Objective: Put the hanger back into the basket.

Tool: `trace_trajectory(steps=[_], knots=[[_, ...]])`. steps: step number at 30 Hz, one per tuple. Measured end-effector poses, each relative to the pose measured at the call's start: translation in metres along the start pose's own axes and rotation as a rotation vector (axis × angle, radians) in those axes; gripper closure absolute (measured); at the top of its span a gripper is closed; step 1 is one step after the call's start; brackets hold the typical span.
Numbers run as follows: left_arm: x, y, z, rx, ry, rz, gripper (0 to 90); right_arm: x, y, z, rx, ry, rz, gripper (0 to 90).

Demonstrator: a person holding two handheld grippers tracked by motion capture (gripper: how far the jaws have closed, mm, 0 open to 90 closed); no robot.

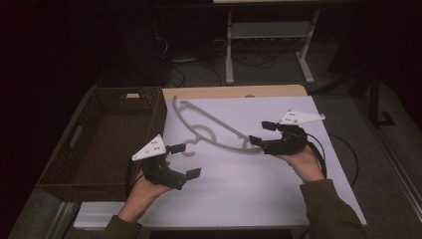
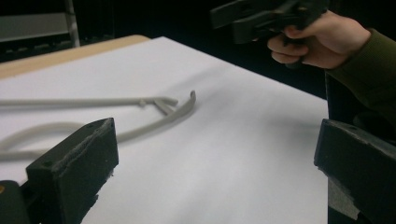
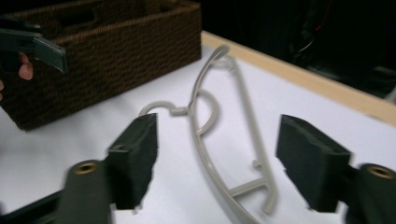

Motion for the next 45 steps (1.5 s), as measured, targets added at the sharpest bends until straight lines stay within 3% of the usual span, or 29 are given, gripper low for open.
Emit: trace_trajectory(steps=[4,5,8,9,10,11,14,16,27,30,31,35,45], knots=[[-0.008,-0.004,-0.001,-0.008,0.011,-0.014,0.0,0.001,-0.019,0.0,0.027,0.006,-0.043,37.6],[-0.011,-0.004,-0.001,-0.007,0.011,-0.021,0.0,0.001,-0.033,0.0,0.042,0.022,-0.072,42.5],[-0.017,-0.007,-0.002,-0.004,0.014,-0.033,0.0,0.001,-0.047,0.001,0.057,0.021,-0.102,44.8],[-0.019,-0.008,-0.004,-0.004,0.014,-0.042,0.0,0.001,-0.061,0.002,0.07,0.032,-0.138,47.2],[-0.019,-0.008,-0.004,-0.004,0.014,-0.042,0.0,0.001,-0.061,0.002,0.07,0.032,-0.138,47.2],[-0.022,-0.008,-0.005,-0.001,0.016,-0.051,0.0,0.0,-0.074,0.003,0.087,0.041,-0.173,49.4],[-0.024,-0.009,-0.008,-0.002,0.008,-0.06,0.0,-0.001,-0.094,0.003,0.104,0.054,-0.216,52.9],[-0.027,-0.01,-0.01,0.004,0.027,-0.069,0.0,-0.002,-0.106,0.003,0.113,0.057,-0.249,55.3],[-0.031,-0.011,-0.015,0.029,0.034,-0.126,0.0,-0.004,-0.159,0.002,0.128,0.088,-0.372,64.2],[-0.031,-0.011,-0.015,0.03,0.034,-0.133,0.0,-0.005,-0.168,0.001,0.129,0.093,-0.396,66.0],[-0.032,-0.01,-0.015,0.03,0.035,-0.132,0.0,-0.007,-0.174,0.002,0.125,0.128,-0.415,67.8],[-0.032,-0.01,-0.015,0.031,0.037,-0.133,0.0,-0.008,-0.179,0.002,0.117,0.145,-0.43,72.6],[-0.032,-0.011,-0.016,0.027,0.038,-0.134,0.0,-0.013,-0.181,0.002,0.125,0.159,-0.461,79.8]])
Point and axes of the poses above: each handheld gripper's, and its own axes: y roughly backward along the jaws, x roughly out of its top, z roughly to its right, the point moved 2 cm from there along -y, roughly forward along the jaws, and after that the axes turned 5 degrees about -z, right-handed, at the moved point
